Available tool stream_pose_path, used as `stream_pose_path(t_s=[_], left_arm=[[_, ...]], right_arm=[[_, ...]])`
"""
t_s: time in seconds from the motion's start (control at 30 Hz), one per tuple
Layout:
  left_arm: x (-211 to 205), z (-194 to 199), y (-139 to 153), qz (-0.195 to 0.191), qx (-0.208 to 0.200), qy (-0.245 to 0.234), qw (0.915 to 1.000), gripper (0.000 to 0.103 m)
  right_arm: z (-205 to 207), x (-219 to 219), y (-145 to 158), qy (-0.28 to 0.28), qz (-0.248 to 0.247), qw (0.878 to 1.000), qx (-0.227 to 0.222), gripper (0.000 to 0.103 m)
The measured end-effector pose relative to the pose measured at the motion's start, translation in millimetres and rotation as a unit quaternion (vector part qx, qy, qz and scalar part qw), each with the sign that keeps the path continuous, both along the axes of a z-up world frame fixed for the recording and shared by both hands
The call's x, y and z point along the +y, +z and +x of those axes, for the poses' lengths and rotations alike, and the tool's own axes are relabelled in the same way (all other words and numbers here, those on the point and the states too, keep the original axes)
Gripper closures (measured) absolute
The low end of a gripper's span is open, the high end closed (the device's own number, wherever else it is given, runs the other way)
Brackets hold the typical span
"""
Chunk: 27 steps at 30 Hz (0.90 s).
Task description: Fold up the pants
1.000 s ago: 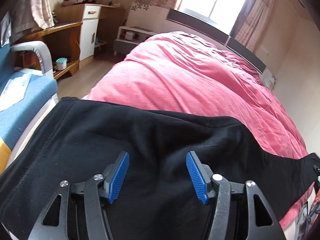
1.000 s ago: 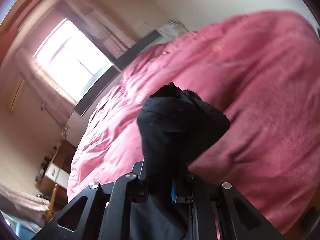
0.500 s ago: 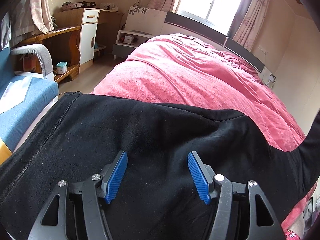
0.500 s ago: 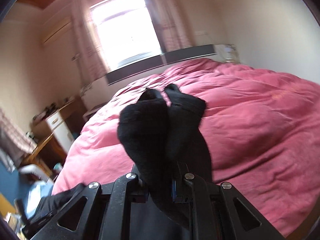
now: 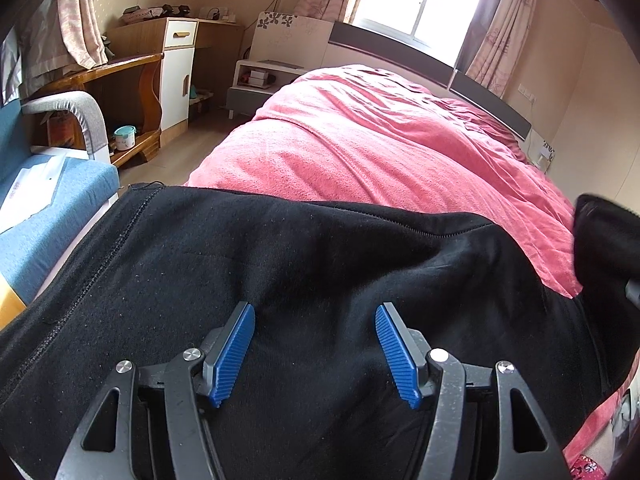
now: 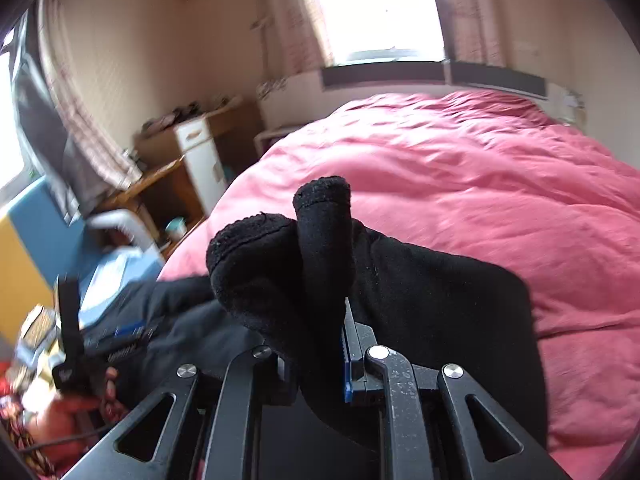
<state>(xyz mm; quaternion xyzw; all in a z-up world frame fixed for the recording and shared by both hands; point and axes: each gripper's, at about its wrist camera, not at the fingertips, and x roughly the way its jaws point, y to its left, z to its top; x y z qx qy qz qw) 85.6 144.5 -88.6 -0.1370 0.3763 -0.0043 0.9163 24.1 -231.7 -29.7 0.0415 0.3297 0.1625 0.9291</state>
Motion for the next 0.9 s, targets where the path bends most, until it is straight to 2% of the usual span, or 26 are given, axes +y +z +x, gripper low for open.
stream_pose_path(t_s=[0.23, 0.37, 0.47, 0.53, 0.6, 0.73, 0.8, 0.87, 0.9], left_arm=[[0.8, -0.6, -1.4, 0.001, -0.001, 0.000, 1.0000, 0.039], [-0.1, -0.9, -1.8, 0.005, -0.001, -0.001, 1.0000, 0.038], [-1.1, -0.5, -2.1, 0.007, -0.001, -0.002, 1.0000, 0.037], [-0.5, -0.7, -2.1, 0.006, -0.002, -0.002, 1.0000, 0.037], [-0.5, -1.0, -2.1, 0.004, -0.002, -0.002, 1.0000, 0.037], [7.1, -4.6, 3.1, -0.023, -0.008, 0.001, 0.9997, 0.037], [13.4, -8.3, 7.7, -0.035, -0.013, 0.012, 0.9992, 0.037], [18.7, -12.3, 12.4, -0.039, -0.020, 0.028, 0.9986, 0.037], [22.0, -14.1, 14.9, -0.040, -0.023, 0.038, 0.9982, 0.037]], right_arm=[[-3.0, 42.9, -45.2, 0.075, -0.033, 0.994, 0.066, 0.087], [-1.2, 47.5, -70.5, 0.099, -0.047, 0.988, 0.107, 0.079], [-2.1, 43.1, -75.3, 0.116, -0.015, 0.986, 0.119, 0.060], [-3.8, 40.9, -74.2, 0.135, 0.020, 0.982, 0.130, 0.034], [-8.6, 39.7, -72.4, 0.159, 0.051, 0.976, 0.137, 0.026], [-21.0, 32.7, -67.0, 0.189, 0.089, 0.969, 0.134, 0.027], [-24.2, 16.2, -58.1, 0.167, 0.130, 0.971, 0.112, 0.027], [-25.6, 0.6, -46.9, 0.134, 0.151, 0.976, 0.082, 0.034], [-25.3, -4.2, -42.6, 0.118, 0.149, 0.979, 0.070, 0.048]])
